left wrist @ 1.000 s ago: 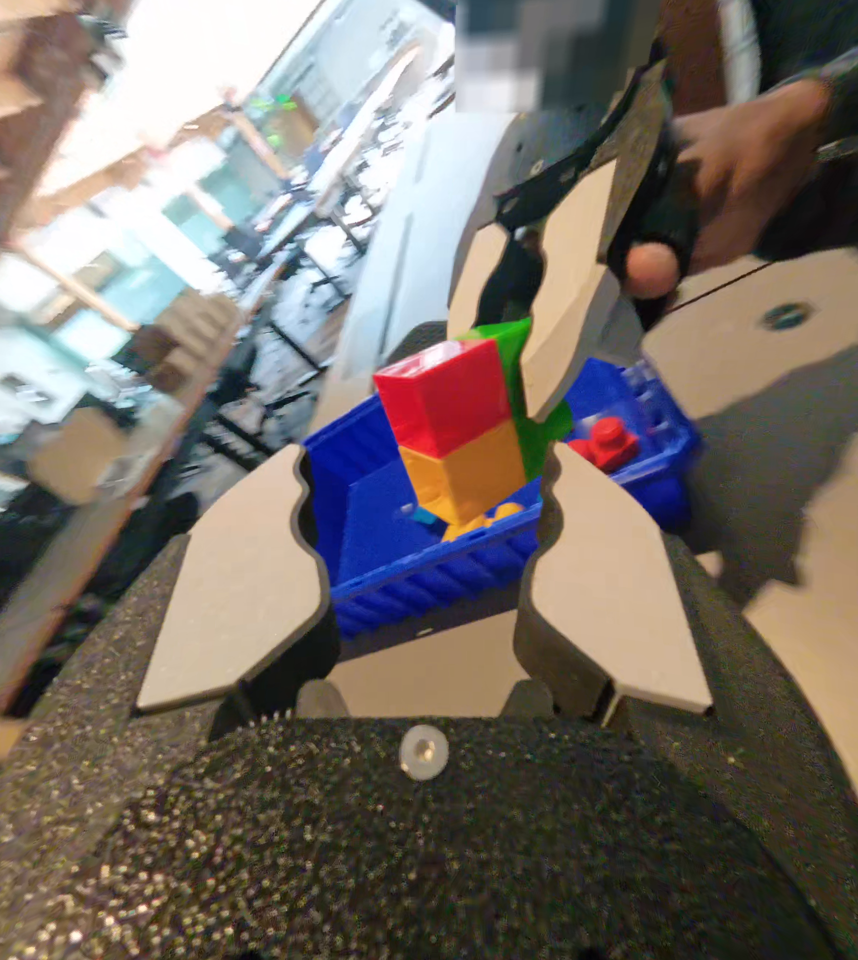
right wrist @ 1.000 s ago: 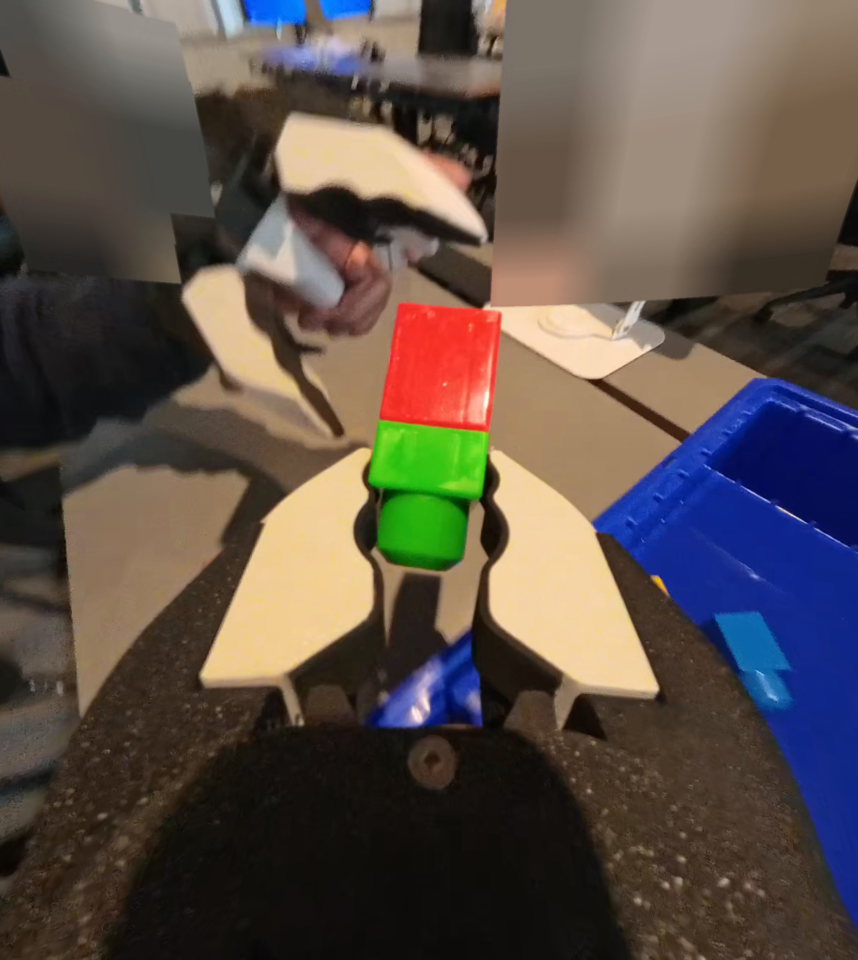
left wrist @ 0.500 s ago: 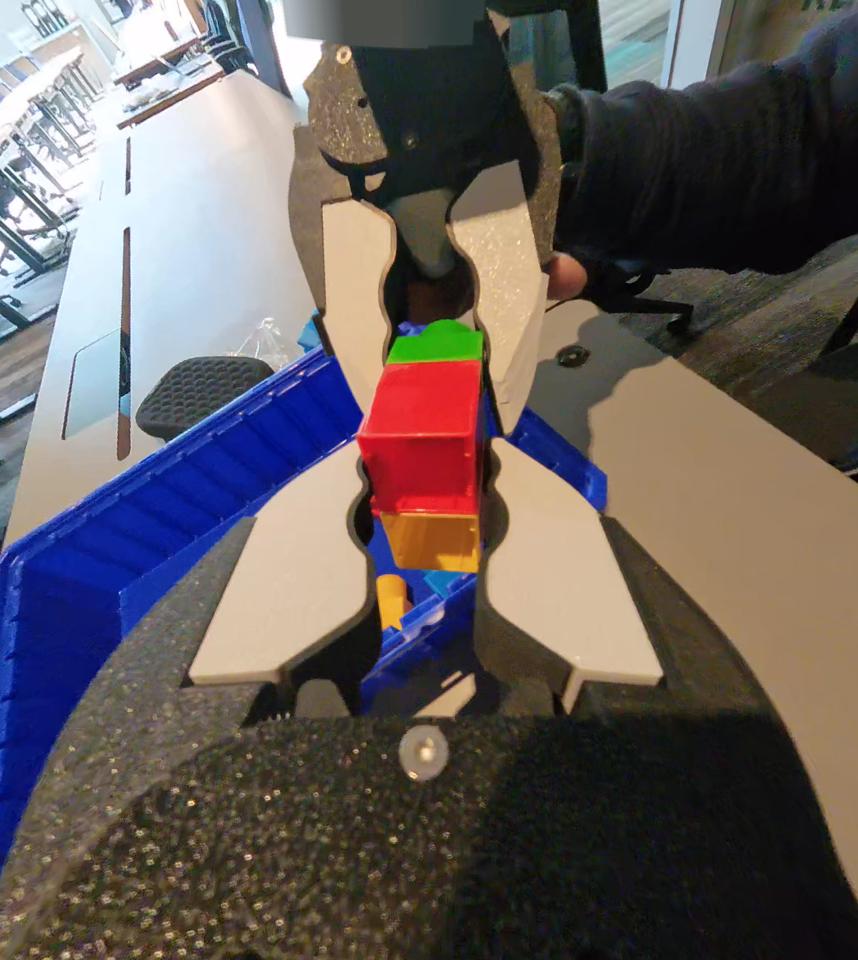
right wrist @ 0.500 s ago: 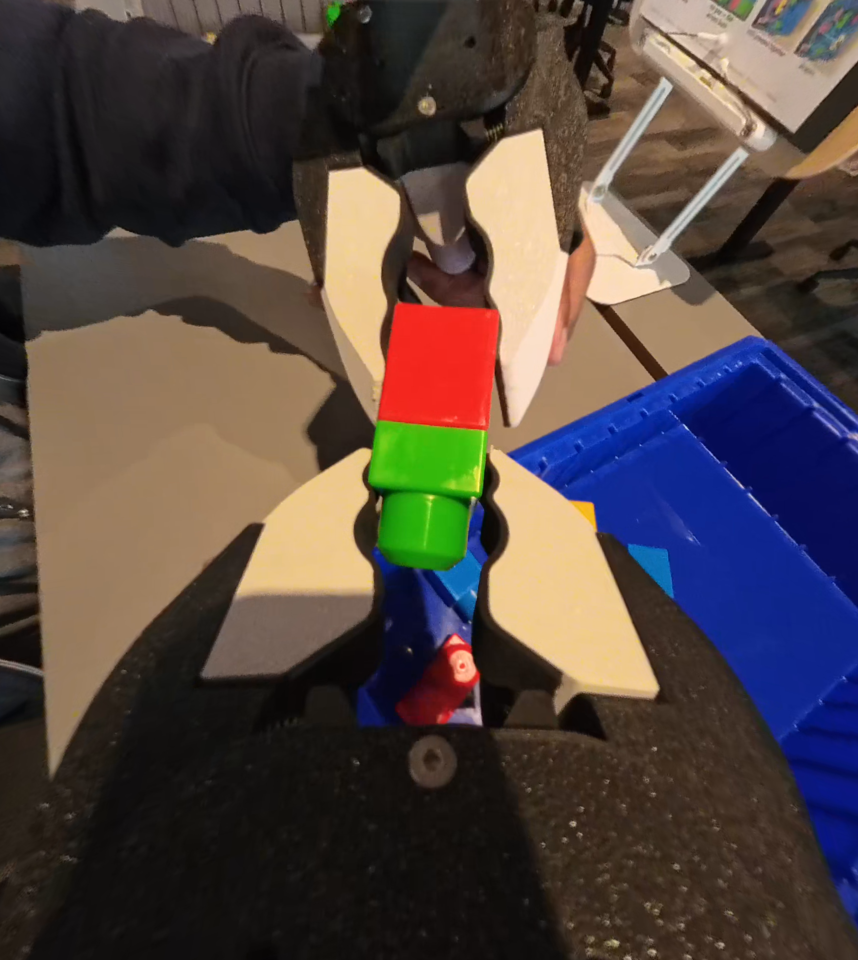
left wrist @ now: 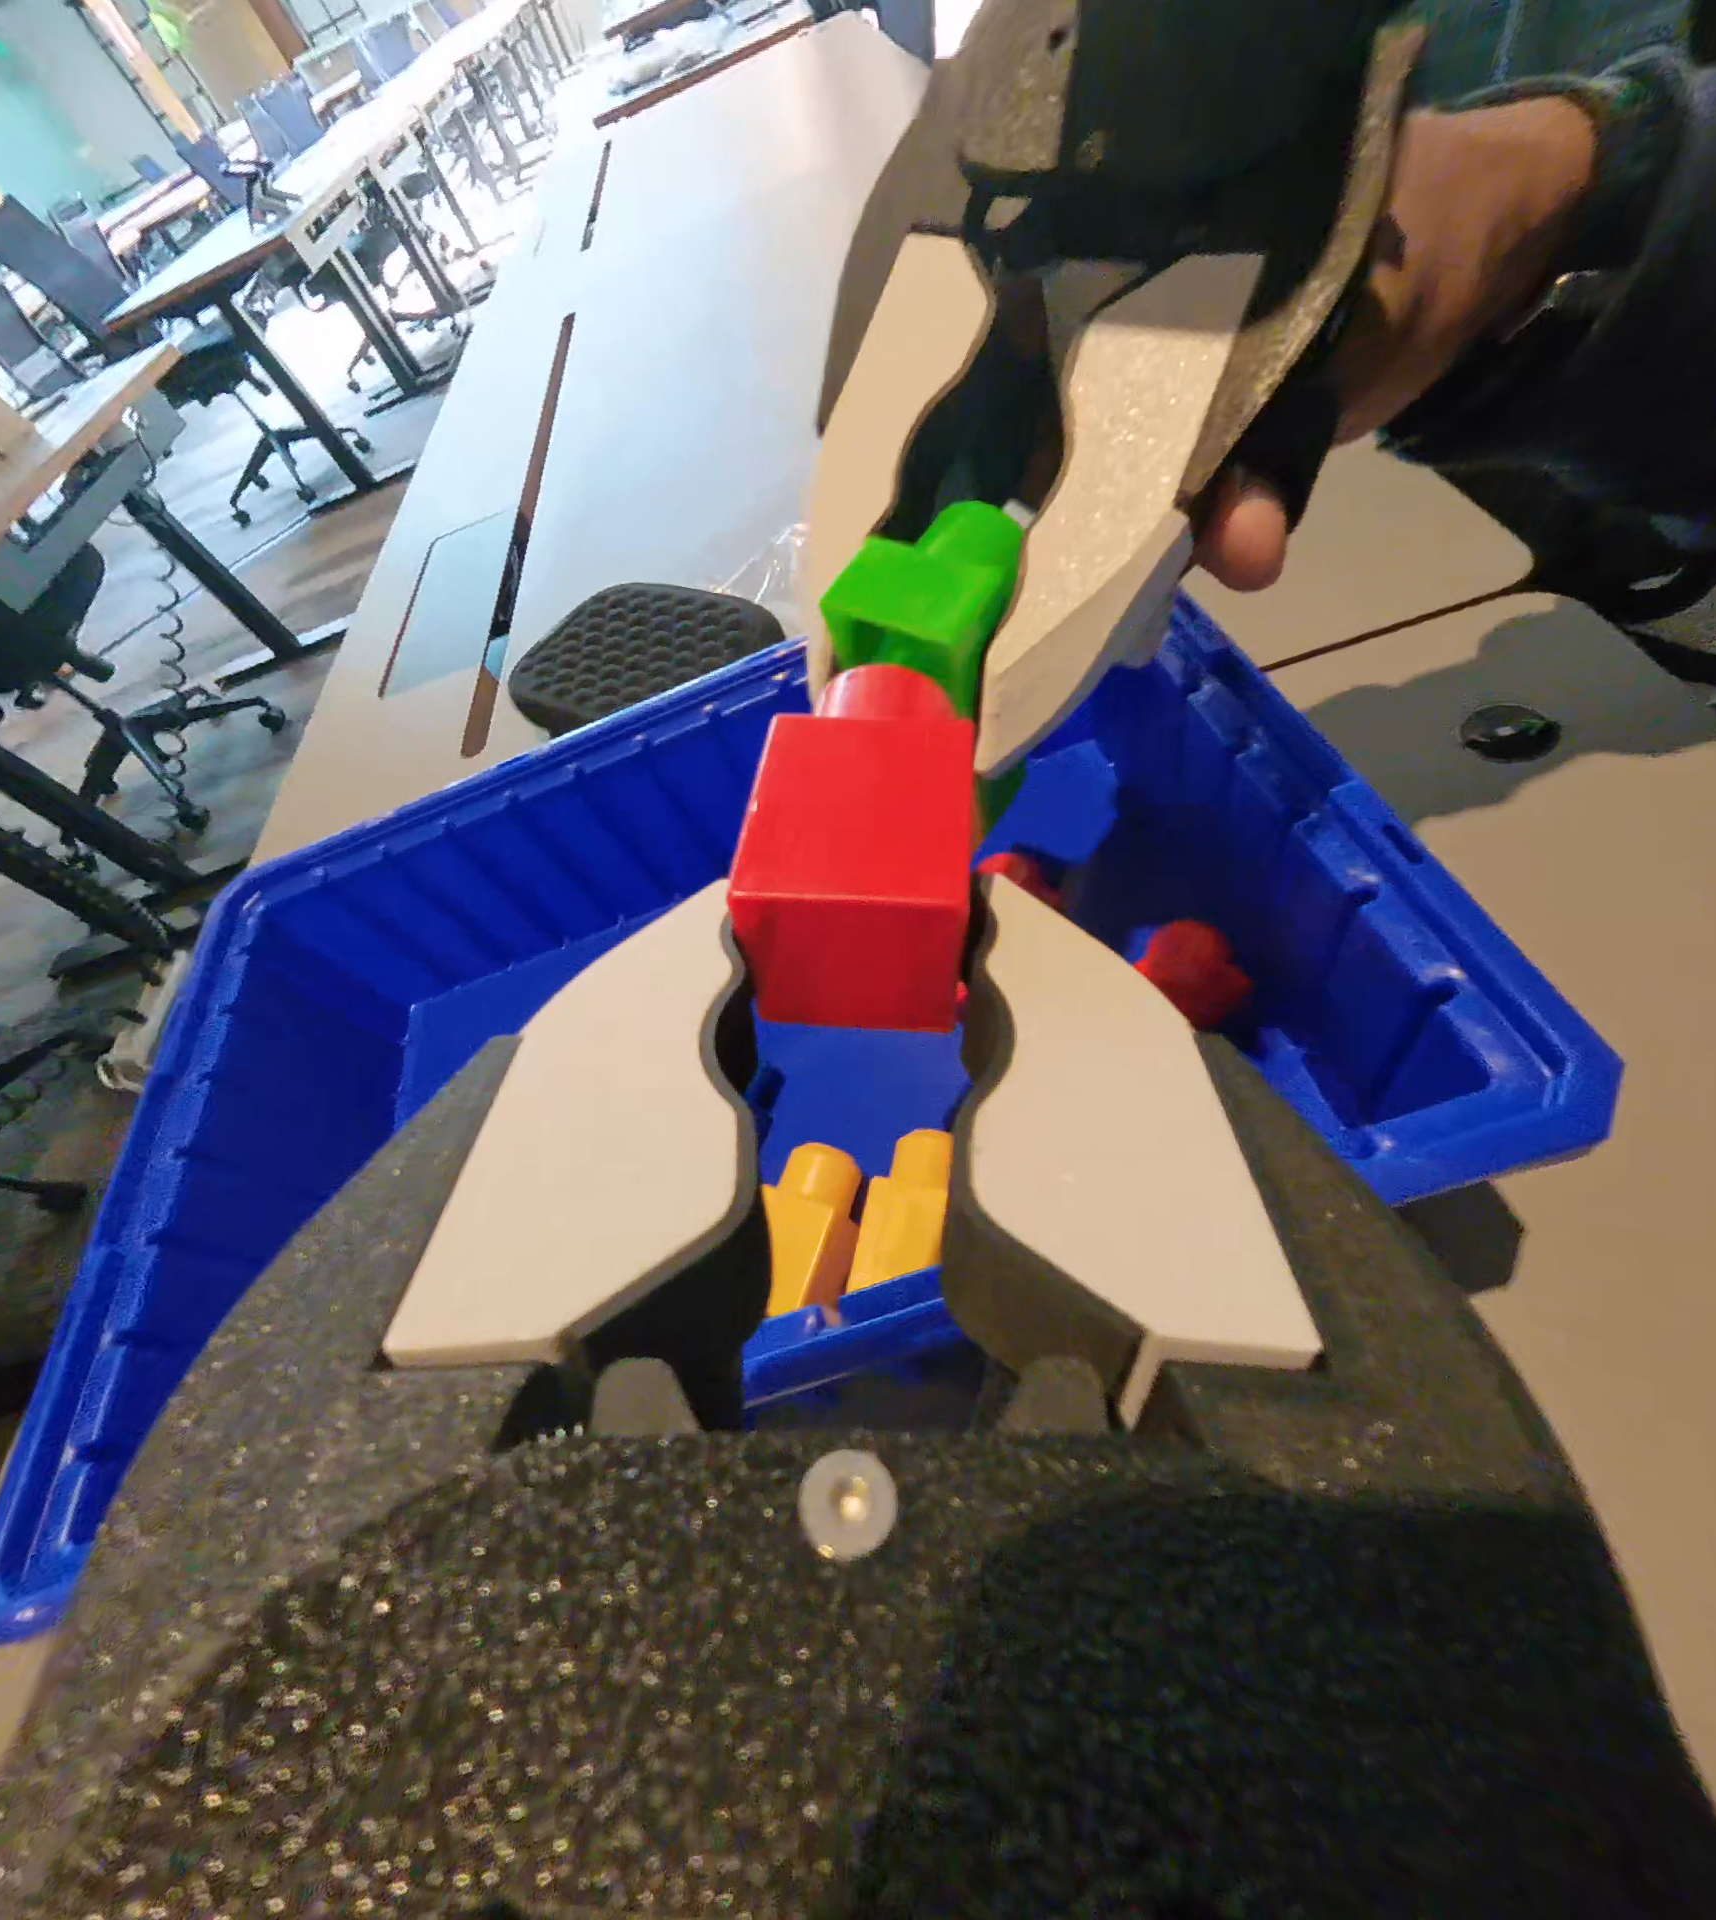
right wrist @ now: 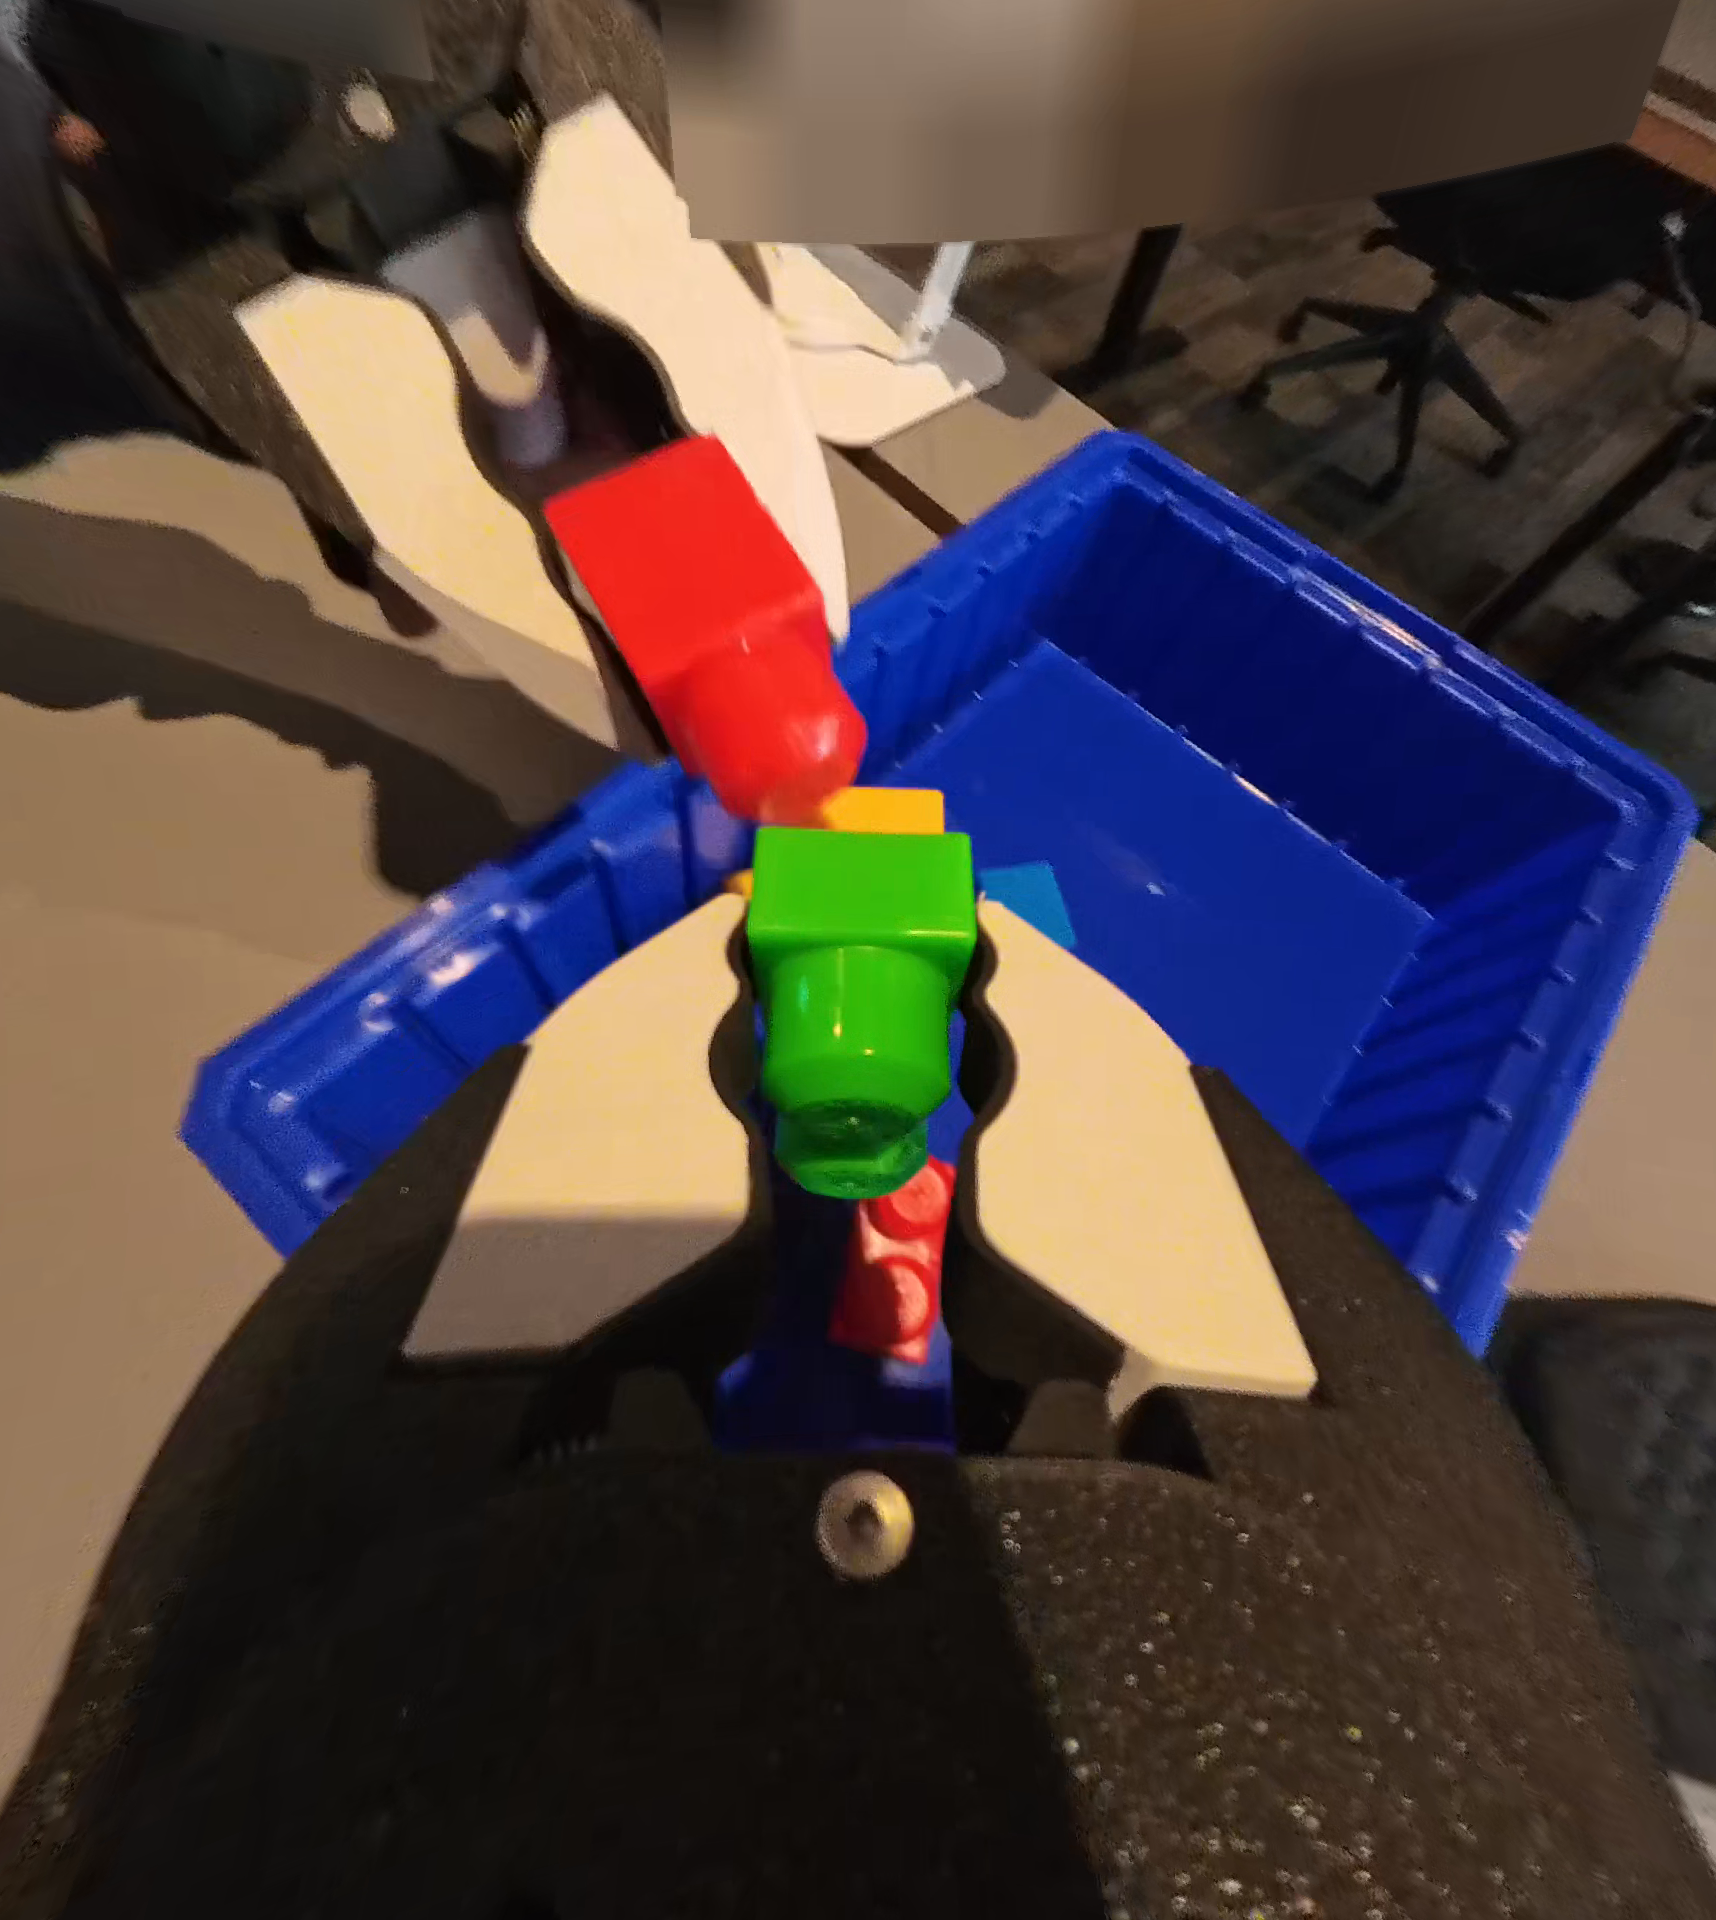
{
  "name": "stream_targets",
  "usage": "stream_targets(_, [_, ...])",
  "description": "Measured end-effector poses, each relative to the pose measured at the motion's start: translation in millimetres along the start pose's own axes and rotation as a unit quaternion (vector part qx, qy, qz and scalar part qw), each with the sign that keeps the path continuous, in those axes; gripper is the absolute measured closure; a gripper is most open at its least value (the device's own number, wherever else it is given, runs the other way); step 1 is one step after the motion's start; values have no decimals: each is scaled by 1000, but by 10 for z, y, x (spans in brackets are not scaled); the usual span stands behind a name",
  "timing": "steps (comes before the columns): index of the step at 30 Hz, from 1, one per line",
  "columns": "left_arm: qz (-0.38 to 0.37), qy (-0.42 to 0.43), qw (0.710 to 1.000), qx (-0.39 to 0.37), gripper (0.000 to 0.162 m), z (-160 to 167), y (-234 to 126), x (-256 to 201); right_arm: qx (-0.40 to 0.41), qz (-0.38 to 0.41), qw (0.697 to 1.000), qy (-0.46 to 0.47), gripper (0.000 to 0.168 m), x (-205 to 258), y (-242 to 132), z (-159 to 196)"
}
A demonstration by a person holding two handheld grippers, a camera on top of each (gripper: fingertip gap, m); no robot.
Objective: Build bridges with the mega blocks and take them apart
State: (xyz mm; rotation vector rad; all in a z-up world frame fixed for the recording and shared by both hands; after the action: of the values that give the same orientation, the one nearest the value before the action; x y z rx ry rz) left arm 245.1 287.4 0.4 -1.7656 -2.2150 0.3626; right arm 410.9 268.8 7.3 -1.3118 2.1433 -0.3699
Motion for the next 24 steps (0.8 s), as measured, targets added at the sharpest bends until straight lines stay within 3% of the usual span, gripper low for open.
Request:
stream_targets(4, [-41, -22, 997, 59, 125, 45, 82, 177, 121, -24, 992, 16, 132, -88, 104, 250])
stream_targets(7, [-21, -71, 991, 114, 125, 97, 242, 222, 205, -27, 978, 26, 128, -133, 270, 430])
stream_targets(12, [-78, -39, 977, 194, 125, 204, 492, 313, 225, -26, 972, 60, 113, -162, 373, 553])
stream_targets(16, [-74, -60, 958, 271, 123, 347, 656, 338, 217, -8, 974, 71, 103, -147, 299, 555])
stream_targets(22, [-48, -129, 968, 210, 75, 338, 621, 399, 199, 9, 978, 66, 92, -46, 121, 446])
stream_targets(24, [-47, -146, 973, 175, 68, 310, 529, 429, 188, 7, 980, 64, 90, 1, 96, 372])
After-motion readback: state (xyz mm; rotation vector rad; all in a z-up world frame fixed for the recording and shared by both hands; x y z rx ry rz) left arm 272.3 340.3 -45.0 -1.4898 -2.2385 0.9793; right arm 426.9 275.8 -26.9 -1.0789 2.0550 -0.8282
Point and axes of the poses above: each gripper's, where its closed fingertips meet, y out along the fingers, z out of its underside, x = y × z across the jaws, the point moved 8 cm from there along -y, back along the fingers, and after that the axes turned 14 degrees about -y, right-handed, at the moved point
